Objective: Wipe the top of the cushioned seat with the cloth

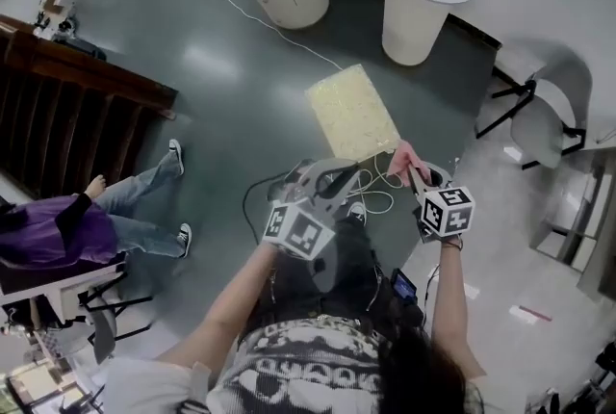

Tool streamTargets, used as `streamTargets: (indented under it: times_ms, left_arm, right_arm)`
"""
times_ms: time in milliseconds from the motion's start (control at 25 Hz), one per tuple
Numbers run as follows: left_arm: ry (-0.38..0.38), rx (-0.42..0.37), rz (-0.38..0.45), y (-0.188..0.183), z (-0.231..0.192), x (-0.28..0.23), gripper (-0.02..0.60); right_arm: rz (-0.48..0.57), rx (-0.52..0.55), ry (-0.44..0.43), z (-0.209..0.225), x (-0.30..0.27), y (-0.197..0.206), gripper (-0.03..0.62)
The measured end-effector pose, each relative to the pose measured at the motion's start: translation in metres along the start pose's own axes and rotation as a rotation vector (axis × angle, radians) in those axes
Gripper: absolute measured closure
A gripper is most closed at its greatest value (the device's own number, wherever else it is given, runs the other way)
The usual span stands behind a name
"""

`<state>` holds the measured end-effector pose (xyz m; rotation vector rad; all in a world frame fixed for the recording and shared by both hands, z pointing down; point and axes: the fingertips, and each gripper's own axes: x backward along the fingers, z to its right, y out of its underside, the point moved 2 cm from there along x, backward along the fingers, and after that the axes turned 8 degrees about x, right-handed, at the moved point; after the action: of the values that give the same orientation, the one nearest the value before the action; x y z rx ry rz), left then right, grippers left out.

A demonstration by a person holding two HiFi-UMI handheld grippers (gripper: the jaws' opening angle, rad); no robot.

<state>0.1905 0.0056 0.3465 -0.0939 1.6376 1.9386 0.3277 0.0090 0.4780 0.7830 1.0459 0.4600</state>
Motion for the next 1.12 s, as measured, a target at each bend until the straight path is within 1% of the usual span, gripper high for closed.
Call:
streamTargets:
  times_ms: [240, 440, 560, 800, 920, 1120]
  left_arm:
    - [-0.004, -0.012, 0.016, -0.01, 0.011, 0.025, 0.574]
    - [0.009, -0.023, 0.049, -0.004, 0.028, 0.066, 0.574]
    - [0.019, -0.033, 0.067, 0.005, 0.041, 0.098, 0.574]
    - [0.026, -0.025, 0.101, 0.03, 0.07, 0.181, 0.574]
    - [0.042, -0.024, 0.105, 0.041, 0.088, 0.223, 0.574]
    - [0.047, -0.005, 0.102, 0.074, 0.11, 0.279, 0.574]
  right_arm:
    - [0.066, -0.016, 0.019, -0.03, 0.019, -0.007, 0.586]
    - [0.095, -0.023, 0.042, -0.079, 0.036, 0.0, 0.586]
    - [0.118, -0.022, 0.056, -0.117, 0.048, 0.007, 0.586]
    - [0.179, -0.012, 0.1, -0.208, 0.072, 0.017, 0.586]
    - [0.21, -0.012, 0.123, -0.251, 0.088, 0.027, 0.586]
    - [0.257, 0.003, 0.166, -0.318, 0.109, 0.037, 0.586]
